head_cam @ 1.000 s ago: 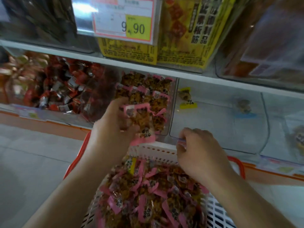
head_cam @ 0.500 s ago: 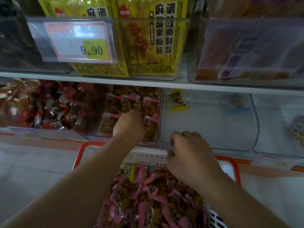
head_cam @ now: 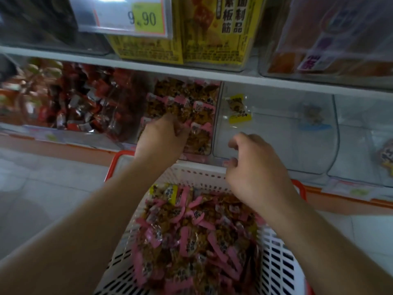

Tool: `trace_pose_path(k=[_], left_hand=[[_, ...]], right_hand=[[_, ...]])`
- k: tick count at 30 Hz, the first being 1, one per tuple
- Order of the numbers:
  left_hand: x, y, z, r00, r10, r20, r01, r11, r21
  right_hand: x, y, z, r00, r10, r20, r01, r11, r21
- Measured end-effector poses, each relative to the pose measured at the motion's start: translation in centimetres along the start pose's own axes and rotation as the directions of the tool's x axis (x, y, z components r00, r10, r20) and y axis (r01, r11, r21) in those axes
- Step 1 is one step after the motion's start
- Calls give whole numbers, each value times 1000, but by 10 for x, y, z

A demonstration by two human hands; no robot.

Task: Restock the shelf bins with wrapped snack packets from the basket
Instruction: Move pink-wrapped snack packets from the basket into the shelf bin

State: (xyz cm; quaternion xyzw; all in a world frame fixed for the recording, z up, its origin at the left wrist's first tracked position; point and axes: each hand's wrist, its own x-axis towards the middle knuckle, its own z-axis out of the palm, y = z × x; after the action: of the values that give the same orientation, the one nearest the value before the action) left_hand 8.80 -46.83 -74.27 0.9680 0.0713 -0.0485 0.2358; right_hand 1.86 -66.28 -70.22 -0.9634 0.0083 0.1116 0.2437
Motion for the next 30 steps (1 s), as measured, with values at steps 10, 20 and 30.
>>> trace_pose_path(k=[10,20,30], left_hand=[[-122,-94,-38,914,-404,46,403,915,33],[-109,-121,-29,873,-459,162,444,887,125],[-100,-87,-50,954,-245,-173,203,952,-229]], right_hand=[[-19,-10,75,870,-23,493,127,976,-179],[-11,38,177,889,-42,456,162,960,-227],[-8,-12,130,924,-102,369,140,987,-78]])
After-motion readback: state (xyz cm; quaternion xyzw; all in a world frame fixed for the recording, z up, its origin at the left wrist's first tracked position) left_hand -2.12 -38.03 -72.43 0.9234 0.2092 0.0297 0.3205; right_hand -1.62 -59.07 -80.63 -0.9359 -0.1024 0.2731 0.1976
